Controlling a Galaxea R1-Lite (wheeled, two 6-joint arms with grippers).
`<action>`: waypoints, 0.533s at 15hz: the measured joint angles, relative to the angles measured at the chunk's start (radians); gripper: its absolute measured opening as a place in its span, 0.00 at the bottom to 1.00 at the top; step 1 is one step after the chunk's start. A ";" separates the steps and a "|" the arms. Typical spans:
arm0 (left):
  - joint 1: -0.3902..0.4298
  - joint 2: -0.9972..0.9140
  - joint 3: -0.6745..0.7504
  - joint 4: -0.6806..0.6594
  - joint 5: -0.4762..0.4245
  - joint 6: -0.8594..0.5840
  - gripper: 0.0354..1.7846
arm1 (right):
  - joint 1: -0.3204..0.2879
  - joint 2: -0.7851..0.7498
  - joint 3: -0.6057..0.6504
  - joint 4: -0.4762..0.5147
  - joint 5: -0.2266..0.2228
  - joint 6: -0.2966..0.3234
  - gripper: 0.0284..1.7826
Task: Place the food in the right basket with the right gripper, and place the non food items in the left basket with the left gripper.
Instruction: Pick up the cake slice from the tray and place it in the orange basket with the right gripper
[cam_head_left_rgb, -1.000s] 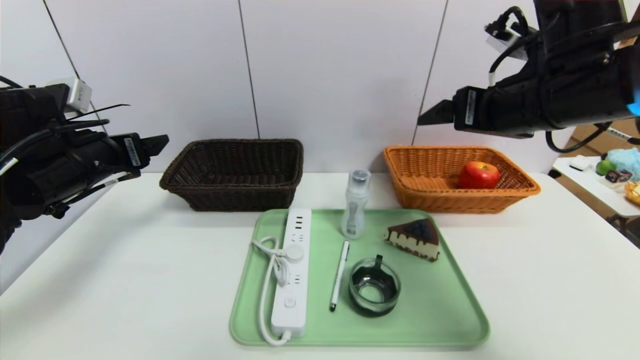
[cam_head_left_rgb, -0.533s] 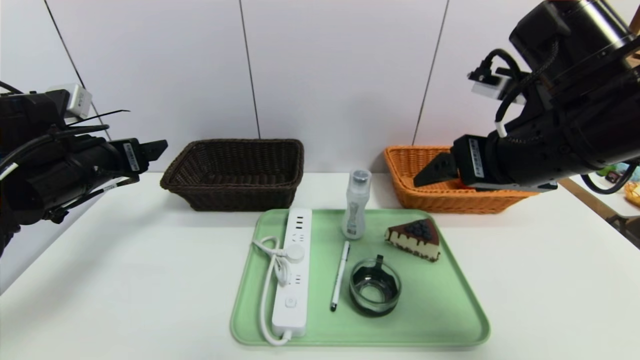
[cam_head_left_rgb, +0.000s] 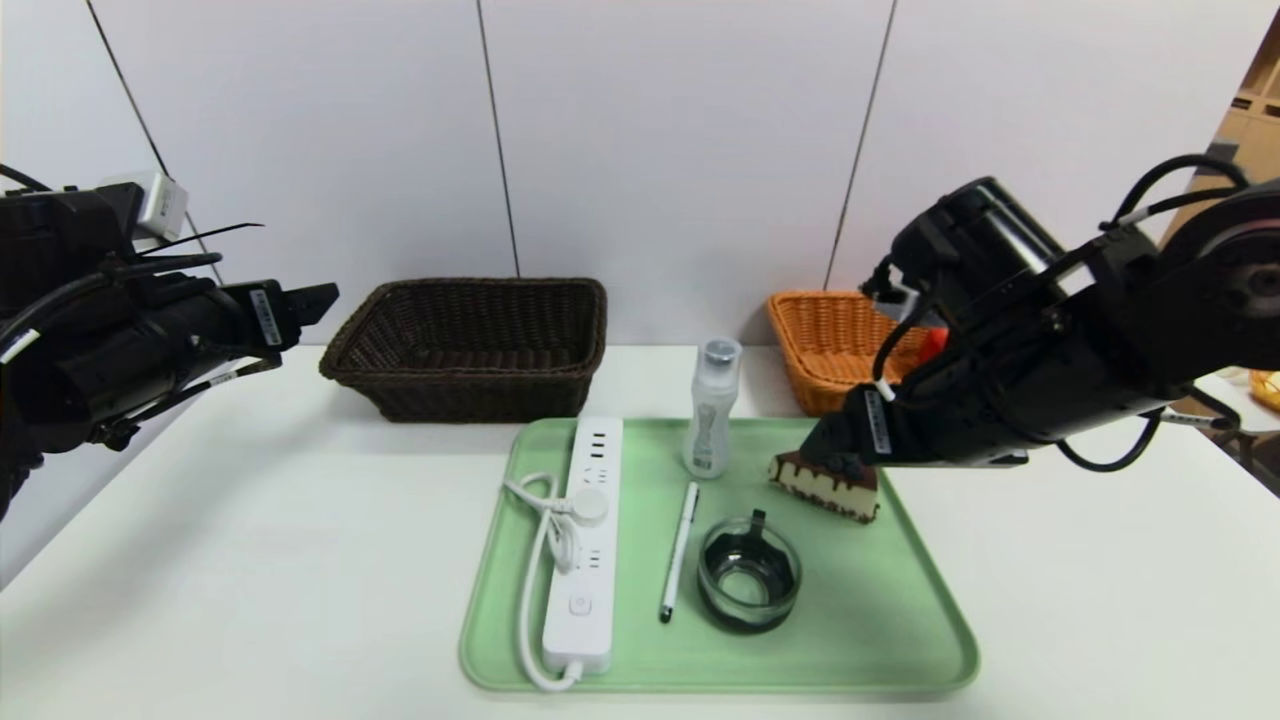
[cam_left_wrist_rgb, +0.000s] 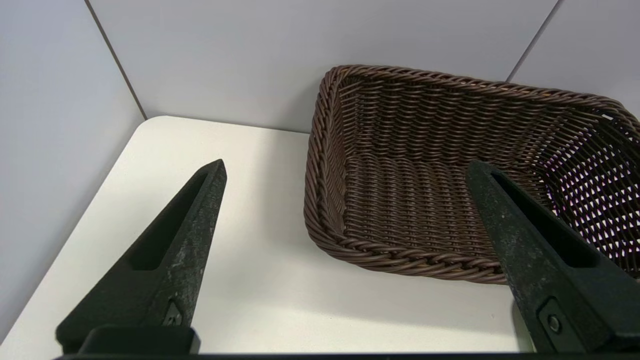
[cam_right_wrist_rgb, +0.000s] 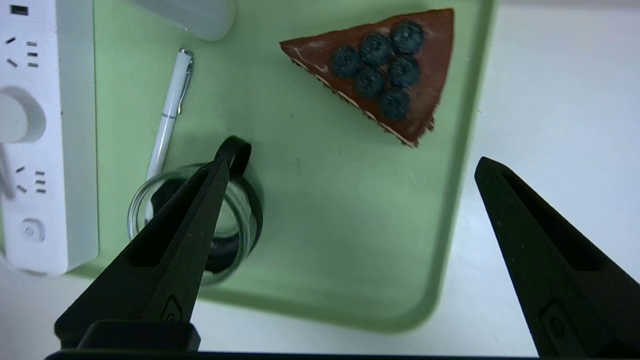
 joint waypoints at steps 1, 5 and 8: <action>0.000 0.000 0.002 0.000 0.000 0.000 0.94 | -0.002 0.022 0.020 -0.035 0.000 0.000 0.95; 0.001 0.000 0.005 0.000 0.000 -0.001 0.94 | -0.018 0.106 0.046 -0.122 -0.001 -0.004 0.95; 0.001 0.000 0.007 0.000 0.000 -0.002 0.94 | -0.029 0.154 0.048 -0.130 -0.041 -0.008 0.95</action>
